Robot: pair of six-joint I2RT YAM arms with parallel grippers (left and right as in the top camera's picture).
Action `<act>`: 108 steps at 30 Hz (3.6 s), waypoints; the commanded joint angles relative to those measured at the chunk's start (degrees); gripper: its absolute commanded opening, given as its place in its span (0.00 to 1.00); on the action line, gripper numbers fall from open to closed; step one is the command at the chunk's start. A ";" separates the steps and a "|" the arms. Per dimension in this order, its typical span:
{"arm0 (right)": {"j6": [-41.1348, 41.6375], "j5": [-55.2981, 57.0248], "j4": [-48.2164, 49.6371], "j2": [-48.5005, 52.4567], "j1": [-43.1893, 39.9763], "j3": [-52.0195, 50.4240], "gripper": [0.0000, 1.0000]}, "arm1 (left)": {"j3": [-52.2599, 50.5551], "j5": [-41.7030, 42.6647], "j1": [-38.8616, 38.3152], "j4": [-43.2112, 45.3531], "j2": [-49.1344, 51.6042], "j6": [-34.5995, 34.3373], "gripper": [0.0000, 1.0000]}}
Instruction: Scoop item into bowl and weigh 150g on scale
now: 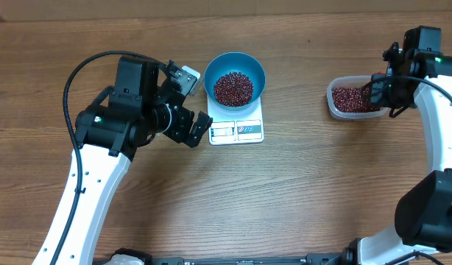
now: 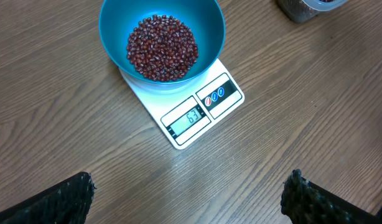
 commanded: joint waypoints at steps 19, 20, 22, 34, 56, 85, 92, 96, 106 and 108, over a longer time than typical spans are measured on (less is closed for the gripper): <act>-0.28 -2.05 -0.48 1.31 0.00 -0.26 0.04 | 0.83 0.42 0.09 0.07 0.39 0.85 1.00; -0.26 -2.05 -0.48 1.31 0.00 -0.26 0.04 | 0.83 0.42 0.09 0.07 0.39 0.85 0.99; -0.26 -2.05 -0.46 1.31 0.00 -0.26 0.04 | 0.83 0.42 0.11 0.07 0.39 0.87 1.00; -0.28 -2.05 -0.61 1.53 0.00 -0.26 0.04 | 0.83 0.42 0.11 0.07 0.39 0.85 1.00; -1.38 -1.84 2.80 2.60 -0.02 -4.72 0.04 | 0.83 0.42 0.11 0.07 0.39 0.85 0.99; -1.40 -1.25 12.70 2.71 0.13 -12.79 0.04 | 0.83 0.42 0.11 0.07 0.39 0.85 1.00; -1.75 -4.96 13.35 2.71 0.37 -12.83 0.04 | 0.83 0.42 0.11 0.07 0.39 0.85 0.99; -1.75 -5.11 13.53 2.71 0.37 -12.90 0.04 | 0.83 0.42 0.11 0.07 0.39 0.85 1.00; -1.79 -5.66 13.57 2.71 0.37 -12.92 0.04 | 0.83 0.42 0.11 0.07 0.39 0.85 1.00; -1.79 -5.68 13.53 2.71 0.37 -12.92 0.04 | 0.83 0.42 0.11 0.07 0.39 0.85 0.99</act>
